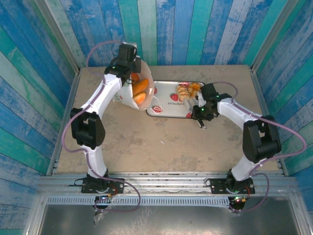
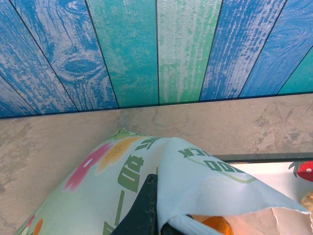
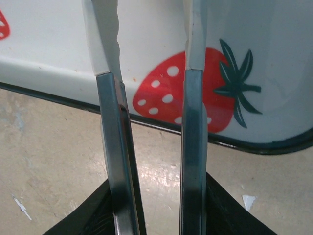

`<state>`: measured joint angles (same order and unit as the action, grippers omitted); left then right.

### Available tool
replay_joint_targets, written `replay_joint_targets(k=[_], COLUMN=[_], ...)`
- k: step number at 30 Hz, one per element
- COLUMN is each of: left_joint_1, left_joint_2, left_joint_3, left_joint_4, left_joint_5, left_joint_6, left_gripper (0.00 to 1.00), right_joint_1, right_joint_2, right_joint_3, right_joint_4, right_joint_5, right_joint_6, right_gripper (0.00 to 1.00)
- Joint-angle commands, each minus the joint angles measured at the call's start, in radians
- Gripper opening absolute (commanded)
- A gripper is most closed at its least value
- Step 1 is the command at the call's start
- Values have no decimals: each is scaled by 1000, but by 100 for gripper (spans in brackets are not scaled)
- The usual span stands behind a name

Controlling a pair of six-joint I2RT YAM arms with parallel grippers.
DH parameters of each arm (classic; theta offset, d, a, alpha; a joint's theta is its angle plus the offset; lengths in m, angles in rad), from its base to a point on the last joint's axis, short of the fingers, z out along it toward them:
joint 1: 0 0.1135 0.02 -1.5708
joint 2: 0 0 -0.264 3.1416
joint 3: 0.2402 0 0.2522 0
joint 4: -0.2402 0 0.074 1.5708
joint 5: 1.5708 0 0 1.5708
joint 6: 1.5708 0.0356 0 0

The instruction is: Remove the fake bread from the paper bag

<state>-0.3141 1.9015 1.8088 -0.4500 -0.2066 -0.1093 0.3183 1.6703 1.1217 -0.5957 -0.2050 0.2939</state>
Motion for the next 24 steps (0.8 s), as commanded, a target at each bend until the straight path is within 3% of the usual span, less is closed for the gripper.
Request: replay_joint_targets(k=[1, 16, 24], left_joint_1=[1, 1, 1], left_joint_2=[-31, -41, -35], left_joint_3=[-2, -20, -26], left_joint_4=[-18, -18, -18], left_joint_5=[7, 13, 14], left_joint_6=[-14, 3, 7], left_gripper=[0, 0, 0], right_joint_1=[-6, -6, -2], right_joint_2=[-6, -74, -160], right_joint_3=[-4, 48, 142], right_joint_4=[-41, -193, -308], right_joint_5=[29, -3, -167], right_joint_6=[-11, -33, -14], right_gripper=[41, 40, 40])
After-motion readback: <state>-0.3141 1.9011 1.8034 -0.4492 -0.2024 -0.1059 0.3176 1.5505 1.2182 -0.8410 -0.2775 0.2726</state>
